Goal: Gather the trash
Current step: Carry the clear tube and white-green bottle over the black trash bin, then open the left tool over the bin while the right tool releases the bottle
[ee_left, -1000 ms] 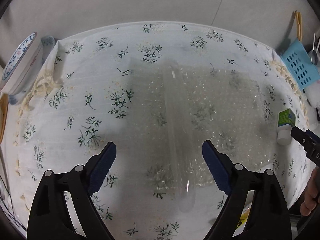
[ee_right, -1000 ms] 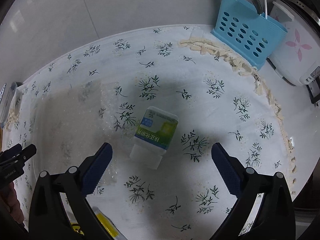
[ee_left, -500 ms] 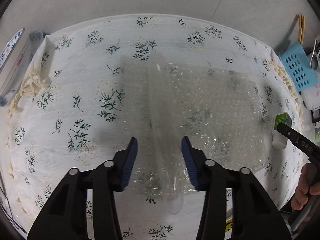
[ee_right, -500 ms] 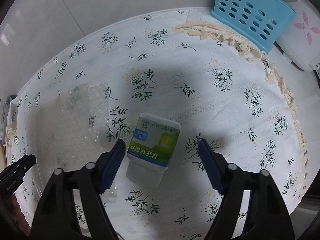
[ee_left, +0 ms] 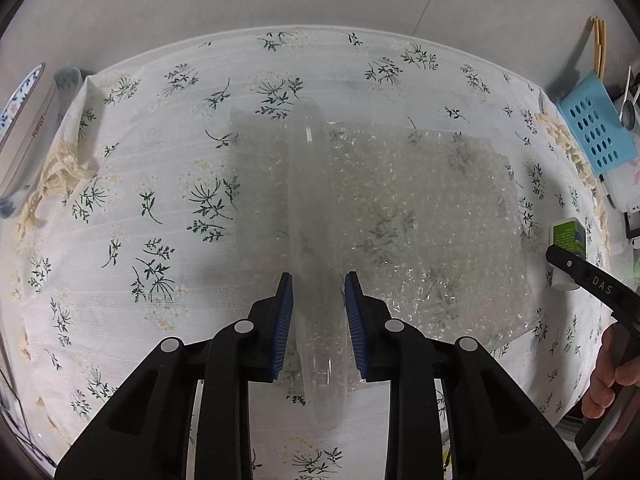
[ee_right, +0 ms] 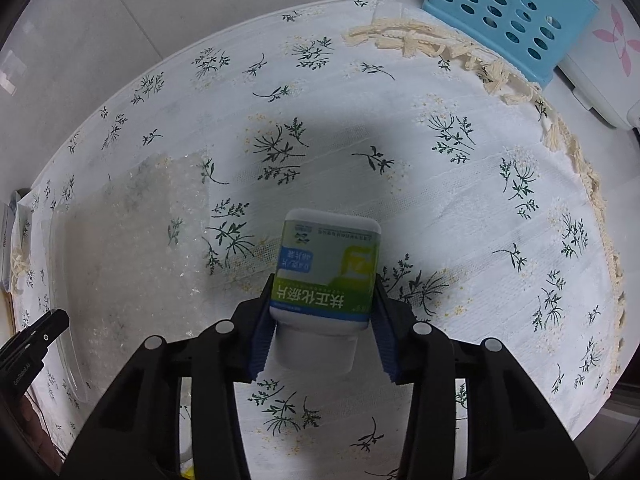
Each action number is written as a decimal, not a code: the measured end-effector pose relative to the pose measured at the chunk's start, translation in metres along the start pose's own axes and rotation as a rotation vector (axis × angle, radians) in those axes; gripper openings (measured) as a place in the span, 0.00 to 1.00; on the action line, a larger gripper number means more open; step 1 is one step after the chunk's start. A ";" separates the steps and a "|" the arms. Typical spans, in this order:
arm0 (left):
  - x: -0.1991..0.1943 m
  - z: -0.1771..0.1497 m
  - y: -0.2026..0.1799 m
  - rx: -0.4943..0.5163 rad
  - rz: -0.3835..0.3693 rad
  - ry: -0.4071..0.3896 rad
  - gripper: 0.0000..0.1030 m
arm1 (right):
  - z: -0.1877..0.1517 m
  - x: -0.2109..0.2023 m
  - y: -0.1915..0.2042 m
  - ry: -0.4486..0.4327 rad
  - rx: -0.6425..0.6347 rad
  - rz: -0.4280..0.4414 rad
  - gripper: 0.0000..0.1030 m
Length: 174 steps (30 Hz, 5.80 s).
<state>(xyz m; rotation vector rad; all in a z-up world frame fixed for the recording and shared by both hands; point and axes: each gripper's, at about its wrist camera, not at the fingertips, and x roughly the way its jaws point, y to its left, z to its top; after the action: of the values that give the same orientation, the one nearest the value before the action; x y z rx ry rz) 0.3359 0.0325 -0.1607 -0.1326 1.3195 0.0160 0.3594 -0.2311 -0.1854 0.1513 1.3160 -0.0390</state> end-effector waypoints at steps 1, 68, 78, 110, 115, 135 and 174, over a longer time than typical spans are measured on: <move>-0.002 -0.001 0.000 -0.001 0.001 -0.008 0.25 | 0.001 0.000 -0.001 0.002 0.006 0.010 0.40; -0.153 -0.195 -0.062 0.042 -0.070 -0.200 0.24 | -0.196 -0.173 -0.041 -0.199 -0.215 0.133 0.40; -0.148 -0.244 -0.077 0.051 -0.064 -0.177 0.24 | -0.238 -0.172 -0.052 -0.193 -0.232 0.135 0.40; -0.109 -0.373 -0.123 0.057 -0.079 -0.085 0.24 | -0.344 -0.143 -0.108 -0.106 -0.275 0.135 0.40; -0.095 -0.391 -0.132 0.057 -0.076 -0.056 0.24 | -0.358 -0.134 -0.119 -0.086 -0.281 0.146 0.40; -0.032 -0.431 -0.147 0.028 -0.076 0.009 0.24 | -0.398 -0.083 -0.158 -0.018 -0.297 0.111 0.40; -0.010 -0.433 -0.142 -0.041 -0.026 -0.080 0.92 | -0.407 -0.057 -0.138 0.030 -0.355 0.125 0.40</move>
<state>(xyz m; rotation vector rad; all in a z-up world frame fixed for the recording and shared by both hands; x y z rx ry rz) -0.0723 -0.1538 -0.2434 -0.1823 1.2382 0.0264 -0.0623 -0.3167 -0.2416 -0.0690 1.3206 0.3028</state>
